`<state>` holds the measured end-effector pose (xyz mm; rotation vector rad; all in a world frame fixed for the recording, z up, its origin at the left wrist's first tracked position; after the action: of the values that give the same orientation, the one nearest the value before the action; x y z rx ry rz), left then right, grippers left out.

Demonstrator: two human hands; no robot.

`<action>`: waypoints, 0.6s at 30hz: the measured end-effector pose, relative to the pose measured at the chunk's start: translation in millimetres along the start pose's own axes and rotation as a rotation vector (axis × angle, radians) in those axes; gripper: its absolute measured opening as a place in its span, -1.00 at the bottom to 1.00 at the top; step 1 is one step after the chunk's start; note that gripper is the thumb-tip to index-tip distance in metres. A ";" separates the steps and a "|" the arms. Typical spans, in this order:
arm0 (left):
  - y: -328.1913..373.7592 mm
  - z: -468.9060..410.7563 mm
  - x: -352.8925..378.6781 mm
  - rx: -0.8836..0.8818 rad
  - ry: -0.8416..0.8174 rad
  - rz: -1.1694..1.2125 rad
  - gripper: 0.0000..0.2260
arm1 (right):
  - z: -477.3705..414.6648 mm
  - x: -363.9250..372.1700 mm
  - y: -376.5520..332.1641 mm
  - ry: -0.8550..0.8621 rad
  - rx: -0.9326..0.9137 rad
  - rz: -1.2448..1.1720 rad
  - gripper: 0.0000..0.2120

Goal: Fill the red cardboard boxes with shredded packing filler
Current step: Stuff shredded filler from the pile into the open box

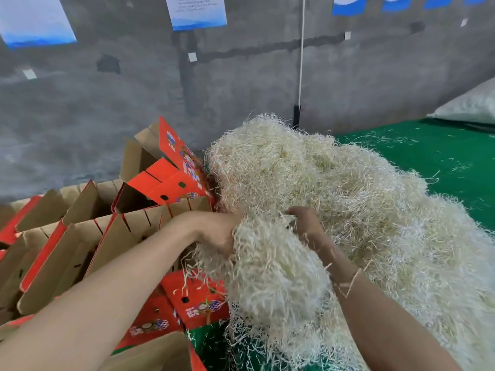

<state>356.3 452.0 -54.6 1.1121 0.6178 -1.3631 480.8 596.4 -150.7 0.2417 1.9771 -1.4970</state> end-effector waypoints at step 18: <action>-69.5 -27.3 -17.5 -0.606 0.687 -0.215 -0.49 | 22.2 7.5 33.8 0.002 -0.050 0.231 -0.68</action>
<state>293.7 494.2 -68.0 1.0048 1.5704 -0.8356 500.3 585.8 -185.3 0.4348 1.9130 -1.2994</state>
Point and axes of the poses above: each hand's wrist, its own z-axis away from the middle knuckle, its own x-axis out of the palm, y = z × x, the point moved 4 cm from there along -z, towards the middle knuckle, and after that the axes turned 4 degrees about y, right-handed, at the moved point
